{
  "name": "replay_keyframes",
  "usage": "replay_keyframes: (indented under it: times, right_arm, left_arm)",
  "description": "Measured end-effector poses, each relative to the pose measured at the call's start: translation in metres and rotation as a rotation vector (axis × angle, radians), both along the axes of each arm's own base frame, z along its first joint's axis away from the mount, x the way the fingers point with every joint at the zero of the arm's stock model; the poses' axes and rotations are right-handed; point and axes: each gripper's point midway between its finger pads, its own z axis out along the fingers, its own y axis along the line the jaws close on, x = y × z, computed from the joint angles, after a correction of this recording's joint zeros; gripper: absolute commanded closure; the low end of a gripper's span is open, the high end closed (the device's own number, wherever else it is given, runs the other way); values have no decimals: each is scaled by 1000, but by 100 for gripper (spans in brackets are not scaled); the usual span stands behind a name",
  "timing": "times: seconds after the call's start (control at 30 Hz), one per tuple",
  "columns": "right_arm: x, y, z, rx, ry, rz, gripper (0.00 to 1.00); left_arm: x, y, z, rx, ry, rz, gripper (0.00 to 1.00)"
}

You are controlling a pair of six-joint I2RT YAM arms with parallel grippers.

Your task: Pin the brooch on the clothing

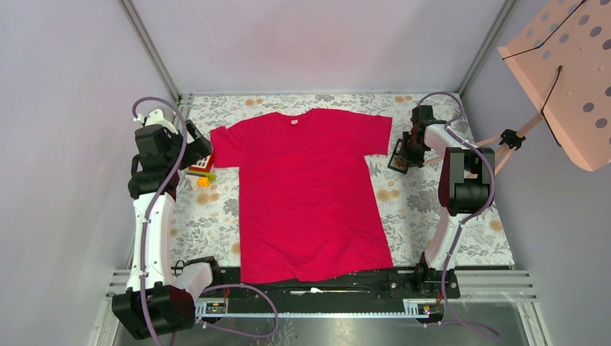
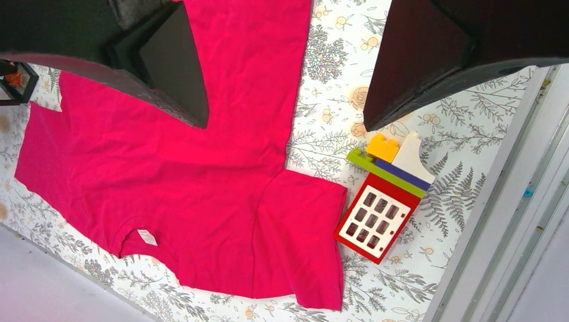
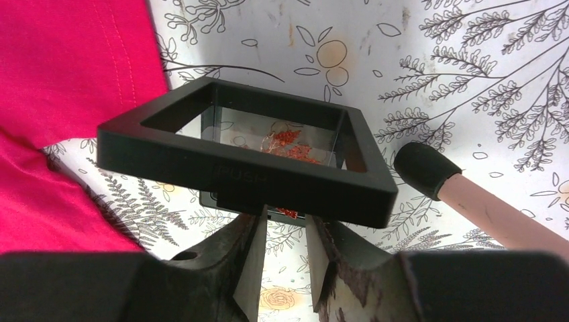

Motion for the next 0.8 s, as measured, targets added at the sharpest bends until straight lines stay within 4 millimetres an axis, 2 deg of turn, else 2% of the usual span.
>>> replay_keyframes:
  times: [0.47, 0.8]
  right_arm:
    - [-1, 6, 0, 29, 1, 21, 81]
    - [0, 7, 3, 34, -19, 26, 86]
  left_arm:
    - [0, 1, 0, -4, -1, 2, 7]
    - [0, 2, 0, -5, -1, 5, 7]
